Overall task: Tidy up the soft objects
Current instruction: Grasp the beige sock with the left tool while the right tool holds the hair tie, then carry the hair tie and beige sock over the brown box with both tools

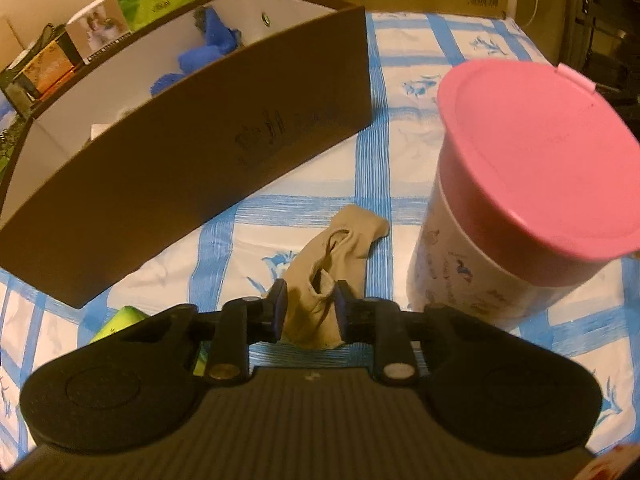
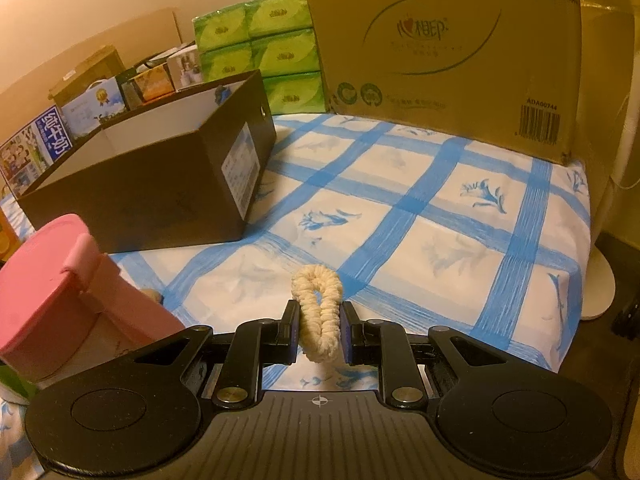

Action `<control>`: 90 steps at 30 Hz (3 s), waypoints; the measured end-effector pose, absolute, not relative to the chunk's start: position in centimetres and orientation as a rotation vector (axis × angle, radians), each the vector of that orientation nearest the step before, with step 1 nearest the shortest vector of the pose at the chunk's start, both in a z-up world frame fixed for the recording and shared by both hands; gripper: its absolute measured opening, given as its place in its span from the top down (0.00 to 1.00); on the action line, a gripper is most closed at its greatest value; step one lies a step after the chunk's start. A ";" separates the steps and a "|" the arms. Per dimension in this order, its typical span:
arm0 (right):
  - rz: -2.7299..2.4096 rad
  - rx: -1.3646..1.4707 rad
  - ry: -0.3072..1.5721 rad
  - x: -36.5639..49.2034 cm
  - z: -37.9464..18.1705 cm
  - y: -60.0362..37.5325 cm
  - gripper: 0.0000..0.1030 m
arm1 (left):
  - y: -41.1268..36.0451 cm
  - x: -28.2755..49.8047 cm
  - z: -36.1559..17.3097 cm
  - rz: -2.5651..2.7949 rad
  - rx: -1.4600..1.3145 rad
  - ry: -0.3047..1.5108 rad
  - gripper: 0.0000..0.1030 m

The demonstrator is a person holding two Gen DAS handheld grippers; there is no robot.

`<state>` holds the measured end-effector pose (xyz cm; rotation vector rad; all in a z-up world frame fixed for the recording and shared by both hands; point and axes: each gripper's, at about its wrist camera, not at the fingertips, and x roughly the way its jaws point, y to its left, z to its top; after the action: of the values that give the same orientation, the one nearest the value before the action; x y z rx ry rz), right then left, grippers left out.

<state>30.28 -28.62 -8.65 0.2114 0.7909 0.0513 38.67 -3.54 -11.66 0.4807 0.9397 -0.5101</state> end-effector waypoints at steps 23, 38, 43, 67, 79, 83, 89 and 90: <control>0.107 0.204 0.761 30.1 -6.8 -30.2 0.80 | 0.3 37.2 -6.0 -0.434 0.258 0.800 0.96; 0.301 0.171 0.660 34.9 -1.9 -31.3 0.80 | 3.2 38.0 0.9 -0.374 0.156 0.645 0.96; 0.365 0.154 0.642 36.7 -0.5 -30.3 0.80 | 3.4 39.4 2.9 -0.359 0.142 0.596 0.96; 0.539 0.121 0.591 43.2 1.7 -24.5 0.80 | -0.2 44.9 4.5 -0.400 0.093 0.540 0.96; 0.539 0.117 0.661 47.5 -0.5 -22.8 0.80 | -2.4 49.5 1.9 -0.415 0.057 0.612 0.96; 0.518 0.120 0.674 48.3 -1.1 -23.2 0.80 | -2.8 50.9 0.8 -0.416 0.045 0.641 0.96; 0.504 0.127 0.678 48.6 -1.4 -23.5 0.80 | -3.4 52.3 -0.4 -0.405 0.031 0.666 0.95; 0.503 0.127 0.679 48.6 -1.4 -23.5 0.80 | -3.4 52.5 -0.5 -0.402 0.025 0.672 0.94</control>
<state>48.56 -23.52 -1.38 0.1271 0.6786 0.5028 52.53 -3.43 -0.47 0.0245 0.6725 -0.4023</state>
